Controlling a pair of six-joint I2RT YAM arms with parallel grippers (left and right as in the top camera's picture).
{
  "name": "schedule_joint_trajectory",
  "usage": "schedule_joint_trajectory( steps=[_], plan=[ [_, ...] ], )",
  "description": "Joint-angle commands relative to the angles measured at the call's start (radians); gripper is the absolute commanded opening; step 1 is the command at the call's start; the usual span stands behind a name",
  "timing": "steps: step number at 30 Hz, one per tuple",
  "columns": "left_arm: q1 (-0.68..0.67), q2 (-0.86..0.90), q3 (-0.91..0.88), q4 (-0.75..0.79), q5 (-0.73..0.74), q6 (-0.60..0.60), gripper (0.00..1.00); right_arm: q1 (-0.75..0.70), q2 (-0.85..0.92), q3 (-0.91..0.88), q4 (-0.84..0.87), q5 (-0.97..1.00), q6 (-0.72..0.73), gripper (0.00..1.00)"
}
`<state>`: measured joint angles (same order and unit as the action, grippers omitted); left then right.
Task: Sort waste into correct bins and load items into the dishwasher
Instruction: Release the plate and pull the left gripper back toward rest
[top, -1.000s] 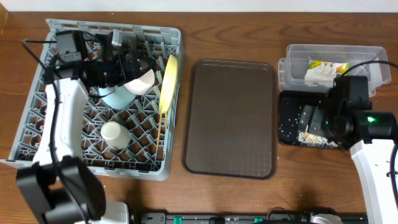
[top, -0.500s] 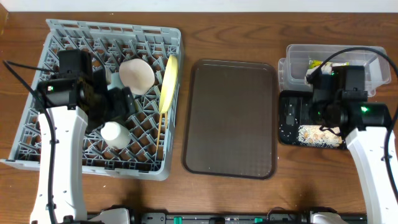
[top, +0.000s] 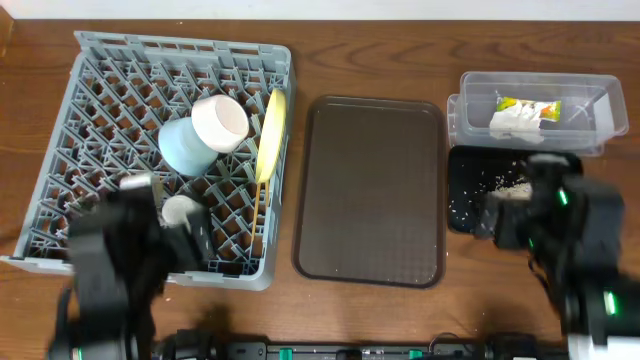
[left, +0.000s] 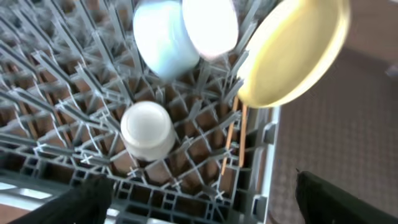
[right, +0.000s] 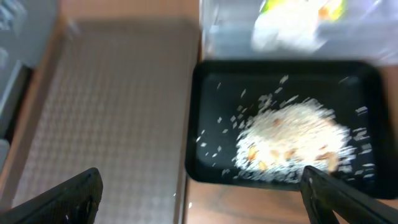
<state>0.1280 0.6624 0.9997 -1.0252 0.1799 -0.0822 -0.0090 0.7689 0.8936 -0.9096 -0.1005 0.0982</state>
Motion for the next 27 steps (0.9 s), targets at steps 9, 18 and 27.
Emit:
schedule_joint_trajectory(
  steps=[9, 18, 27],
  plan=[
    [-0.003, -0.278, -0.05, 0.017, -0.009, 0.021, 0.97, 0.012, -0.302, -0.034, -0.066, 0.048, 0.005, 0.99],
    [-0.003, -0.277, -0.05, 0.017, -0.009, 0.021, 0.97, 0.012, -0.301, -0.034, -0.167, 0.048, 0.005, 0.99],
    [-0.003, -0.277, -0.05, 0.017, -0.009, 0.021, 0.97, 0.012, -0.312, -0.038, -0.251, 0.081, -0.021, 0.99]
  ],
)
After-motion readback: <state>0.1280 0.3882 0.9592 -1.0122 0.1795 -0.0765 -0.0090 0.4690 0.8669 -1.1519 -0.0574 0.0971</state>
